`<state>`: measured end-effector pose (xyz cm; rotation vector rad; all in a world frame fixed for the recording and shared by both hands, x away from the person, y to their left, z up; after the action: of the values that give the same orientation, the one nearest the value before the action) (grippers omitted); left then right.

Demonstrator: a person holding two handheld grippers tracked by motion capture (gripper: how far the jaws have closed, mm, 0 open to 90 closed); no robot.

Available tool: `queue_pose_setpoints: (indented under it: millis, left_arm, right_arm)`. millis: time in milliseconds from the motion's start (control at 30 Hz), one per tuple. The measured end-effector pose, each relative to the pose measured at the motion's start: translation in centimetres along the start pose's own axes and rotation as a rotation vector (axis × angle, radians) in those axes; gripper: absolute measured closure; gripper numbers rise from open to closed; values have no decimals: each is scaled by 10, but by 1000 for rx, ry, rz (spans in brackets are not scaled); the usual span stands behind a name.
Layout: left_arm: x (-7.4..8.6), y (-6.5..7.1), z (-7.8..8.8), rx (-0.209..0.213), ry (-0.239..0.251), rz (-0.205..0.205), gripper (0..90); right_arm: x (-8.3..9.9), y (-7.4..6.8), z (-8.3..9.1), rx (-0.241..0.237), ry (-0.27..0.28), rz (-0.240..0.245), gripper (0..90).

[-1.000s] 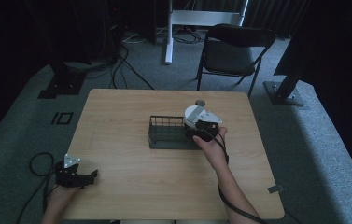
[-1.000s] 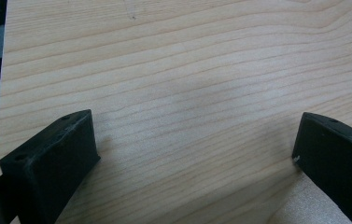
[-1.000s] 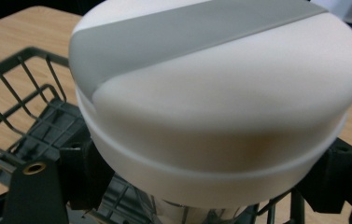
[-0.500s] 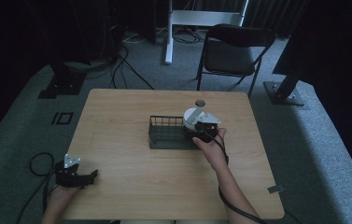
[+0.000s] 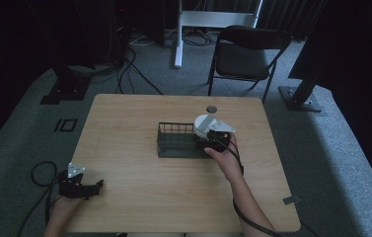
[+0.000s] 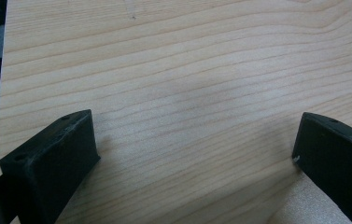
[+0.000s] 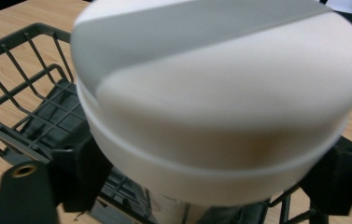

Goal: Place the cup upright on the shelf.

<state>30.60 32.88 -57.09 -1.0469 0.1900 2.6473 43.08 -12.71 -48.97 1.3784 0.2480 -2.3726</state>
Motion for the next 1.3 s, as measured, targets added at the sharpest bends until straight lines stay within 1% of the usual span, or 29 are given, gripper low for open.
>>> queue_pose_setpoints:
  millis: [133, 200, 267, 433, 500, 567, 767, 900, 1100, 1300]
  left_arm:
    - [0, 0, 0, 0, 0, 0, 0]
    - [0, 0, 0, 0, 0, 0, 0]
    - [0, 0, 0, 0, 0, 0, 0]
    - [0, 0, 0, 0, 0, 0, 0]
    - [0, 0, 0, 0, 0, 0, 0]
    - [0, 0, 0, 0, 0, 0, 0]
    - [0, 0, 0, 0, 0, 0, 0]
    - [0, 0, 0, 0, 0, 0, 0]
    - [0, 0, 0, 0, 0, 0, 0]
    - [0, 0, 0, 0, 0, 0, 0]
  right_arm:
    - [0, 1, 3, -12, 16, -17, 125]
    - [0, 1, 6, -9, 22, -9, 126]
    - [0, 2, 7, -15, 25, -16, 126]
    - [2, 4, 13, -30, 32, -13, 126]
    - [3, 5, 15, -20, 35, -1, 126]
    - [4, 6, 17, -31, 33, -10, 126]
    - [6, 9, 25, -29, 41, 5, 126]
    - [10, 15, 30, -21, 49, -2, 127]
    - [15, 19, 39, -25, 53, -5, 127]
    - [23, 25, 48, -30, 60, -20, 128]
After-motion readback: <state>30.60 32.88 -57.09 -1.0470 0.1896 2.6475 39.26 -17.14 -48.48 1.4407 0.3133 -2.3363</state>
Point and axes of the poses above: each handheld gripper's, and its own axes: z roughly backward along the jaws, x roughly out of its underside, y roughly to its right, the point moved 3 cm from there along -z, roughly forward along the jaws, and after that the axes turned 2 degrees about x, right-handed, at the moved point
